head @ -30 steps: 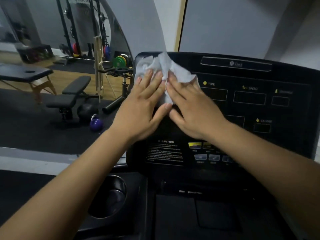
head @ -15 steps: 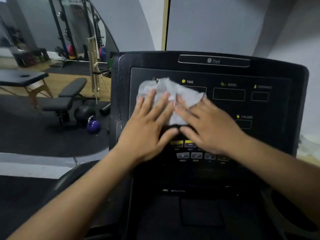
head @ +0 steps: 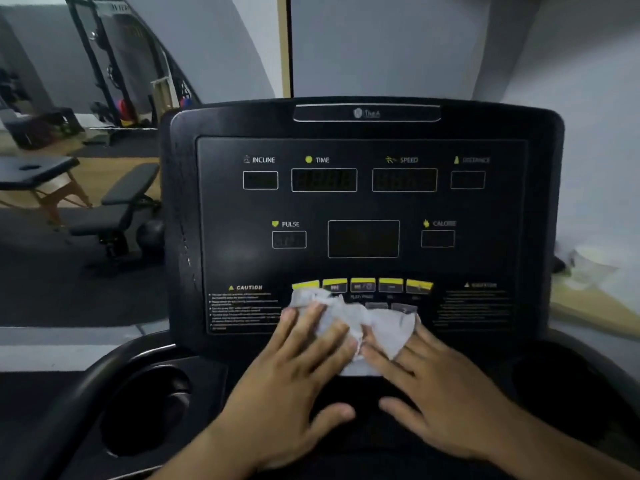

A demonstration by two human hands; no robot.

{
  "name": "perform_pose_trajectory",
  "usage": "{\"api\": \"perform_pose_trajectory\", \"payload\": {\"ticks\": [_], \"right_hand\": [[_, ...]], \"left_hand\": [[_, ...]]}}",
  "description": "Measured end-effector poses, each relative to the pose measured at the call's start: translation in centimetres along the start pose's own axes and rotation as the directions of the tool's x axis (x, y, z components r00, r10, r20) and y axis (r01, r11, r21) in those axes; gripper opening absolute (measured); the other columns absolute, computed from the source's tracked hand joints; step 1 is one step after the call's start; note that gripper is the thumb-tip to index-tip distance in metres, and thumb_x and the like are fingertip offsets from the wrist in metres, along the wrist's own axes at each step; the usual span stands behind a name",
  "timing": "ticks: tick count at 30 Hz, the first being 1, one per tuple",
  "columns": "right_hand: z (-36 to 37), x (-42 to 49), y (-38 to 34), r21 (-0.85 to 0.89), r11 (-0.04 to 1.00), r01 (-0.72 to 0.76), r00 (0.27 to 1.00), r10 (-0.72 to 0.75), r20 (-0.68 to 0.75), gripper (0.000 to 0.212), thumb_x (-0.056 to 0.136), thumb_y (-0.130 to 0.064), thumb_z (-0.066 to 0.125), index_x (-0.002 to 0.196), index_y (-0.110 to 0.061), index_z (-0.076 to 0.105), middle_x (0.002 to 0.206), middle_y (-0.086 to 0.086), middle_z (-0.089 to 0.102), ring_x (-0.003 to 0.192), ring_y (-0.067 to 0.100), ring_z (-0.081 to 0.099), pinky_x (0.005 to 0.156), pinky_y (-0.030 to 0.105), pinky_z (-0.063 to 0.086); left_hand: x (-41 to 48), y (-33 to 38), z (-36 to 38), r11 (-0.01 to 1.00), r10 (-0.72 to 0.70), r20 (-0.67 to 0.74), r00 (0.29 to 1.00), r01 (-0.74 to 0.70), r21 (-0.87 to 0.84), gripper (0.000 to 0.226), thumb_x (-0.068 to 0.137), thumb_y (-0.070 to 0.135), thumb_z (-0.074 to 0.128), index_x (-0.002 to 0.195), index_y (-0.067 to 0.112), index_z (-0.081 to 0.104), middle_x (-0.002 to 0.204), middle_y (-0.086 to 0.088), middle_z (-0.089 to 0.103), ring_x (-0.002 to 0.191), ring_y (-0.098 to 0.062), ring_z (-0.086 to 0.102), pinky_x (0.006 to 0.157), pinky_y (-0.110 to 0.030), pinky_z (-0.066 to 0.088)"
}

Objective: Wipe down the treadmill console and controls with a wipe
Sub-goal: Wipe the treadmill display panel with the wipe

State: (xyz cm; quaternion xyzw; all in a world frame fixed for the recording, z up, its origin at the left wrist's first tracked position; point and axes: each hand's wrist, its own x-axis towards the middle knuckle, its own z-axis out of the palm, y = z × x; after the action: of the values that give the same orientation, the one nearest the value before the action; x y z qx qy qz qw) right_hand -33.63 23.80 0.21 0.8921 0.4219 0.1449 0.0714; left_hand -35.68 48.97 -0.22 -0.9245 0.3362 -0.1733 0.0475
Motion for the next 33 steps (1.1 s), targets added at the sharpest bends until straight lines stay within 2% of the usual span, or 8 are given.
{"api": "perform_pose_trajectory", "payload": {"ticks": [4, 8, 13, 15, 18, 21, 26, 33], "right_hand": [[-3.5, 3.0, 4.8, -0.054, 0.996, -0.076, 0.996, 0.073, -0.054, 0.065, 0.094, -0.049, 0.04, 0.148, -0.014, 0.037, 0.154, 0.007, 0.033, 0.138, 0.031, 0.038, 0.118, 0.049, 0.017], [-9.5, 7.7, 11.4, -0.024, 0.965, -0.261, 0.943, 0.249, -0.219, 0.065, 0.096, -0.05, 0.028, 0.152, -0.017, 0.024, 0.161, 0.006, 0.014, 0.147, 0.025, 0.009, 0.119, 0.046, 0.008], [-10.6, 8.8, 12.8, 0.008, 0.945, -0.326, 0.9, 0.313, -0.304, 0.065, 0.098, -0.046, 0.032, 0.154, -0.015, 0.018, 0.162, 0.005, 0.01, 0.148, 0.018, -0.004, 0.119, 0.035, -0.007], [-8.3, 6.6, 10.8, 0.039, 0.951, -0.306, 0.907, 0.304, -0.291, 0.066, 0.097, -0.042, 0.04, 0.153, -0.012, 0.021, 0.161, 0.007, 0.014, 0.148, 0.018, -0.001, 0.118, 0.031, -0.009], [-3.5, 1.1, 7.1, 0.078, 0.97, -0.23, 0.946, 0.242, -0.214, 0.067, 0.094, -0.042, 0.046, 0.15, -0.008, 0.031, 0.158, 0.01, 0.025, 0.146, 0.027, 0.023, 0.119, 0.048, 0.018], [0.2, -4.3, 4.6, 0.047, 0.989, -0.141, 0.986, 0.144, -0.088, 0.072, 0.093, -0.05, 0.047, 0.151, -0.01, 0.029, 0.158, 0.008, 0.025, 0.143, 0.03, 0.027, 0.117, 0.048, 0.021], [-2.3, -3.2, 9.5, -0.054, 0.995, -0.078, 0.995, 0.074, -0.065, 0.067, 0.09, -0.046, 0.049, 0.141, -0.003, 0.045, 0.137, 0.019, 0.055, 0.126, 0.036, 0.052, 0.111, 0.054, 0.028], [-10.3, 3.7, 18.3, 0.025, 0.939, -0.344, 0.892, 0.335, -0.305, 0.071, 0.09, -0.038, 0.031, 0.149, -0.001, 0.027, 0.158, 0.018, 0.023, 0.145, 0.035, 0.021, 0.118, 0.049, 0.019]], "left_hand": [[5.6, -1.8, -2.9, 0.997, -0.071, -0.087, 0.994, 0.072, 0.001, 0.07, 0.097, 0.062, 0.028, 0.151, 0.018, 0.037, 0.159, -0.004, 0.031, 0.15, -0.036, 0.006, 0.12, -0.054, 0.009], [14.8, -5.1, -7.7, 0.973, -0.218, -0.24, 0.946, 0.229, 0.015, 0.075, 0.095, 0.064, 0.016, 0.156, 0.021, 0.021, 0.165, -0.002, 0.009, 0.15, -0.036, -0.009, 0.12, -0.054, -0.004], [18.3, -4.5, -8.8, 0.962, -0.265, -0.299, 0.917, 0.271, -0.022, 0.074, 0.097, 0.063, 0.019, 0.157, 0.019, 0.017, 0.165, -0.003, 0.008, 0.151, -0.032, -0.009, 0.121, -0.054, -0.003], [16.3, -2.7, -7.1, 0.976, -0.217, -0.263, 0.94, 0.21, -0.058, 0.074, 0.097, 0.063, 0.023, 0.156, 0.018, 0.019, 0.165, -0.002, 0.009, 0.151, -0.03, -0.01, 0.121, -0.054, -0.001], [11.2, 1.0, -3.1, 0.996, -0.085, -0.152, 0.985, 0.079, -0.047, 0.074, 0.098, 0.063, 0.029, 0.155, 0.016, 0.023, 0.164, -0.001, 0.012, 0.151, -0.031, -0.007, 0.119, -0.056, 0.007], [7.0, 4.1, -0.3, 0.999, 0.042, -0.034, 0.999, -0.042, 0.011, 0.073, 0.097, 0.064, 0.033, 0.152, 0.016, 0.032, 0.162, -0.002, 0.022, 0.152, -0.031, 0.002, 0.117, -0.053, 0.011], [11.3, 3.8, -2.4, 0.999, 0.037, -0.013, 0.999, -0.037, 0.033, 0.076, 0.097, 0.064, 0.024, 0.153, 0.012, 0.03, 0.162, -0.006, 0.021, 0.151, -0.031, 0.001, 0.12, -0.053, 0.006], [25.1, -0.2, -10.0, 0.981, -0.166, -0.2, 0.966, 0.182, 0.065, 0.08, 0.097, 0.062, 0.013, 0.157, 0.01, 0.0, 0.165, -0.01, -0.006, 0.15, -0.028, -0.015, 0.121, -0.05, -0.006]]}}
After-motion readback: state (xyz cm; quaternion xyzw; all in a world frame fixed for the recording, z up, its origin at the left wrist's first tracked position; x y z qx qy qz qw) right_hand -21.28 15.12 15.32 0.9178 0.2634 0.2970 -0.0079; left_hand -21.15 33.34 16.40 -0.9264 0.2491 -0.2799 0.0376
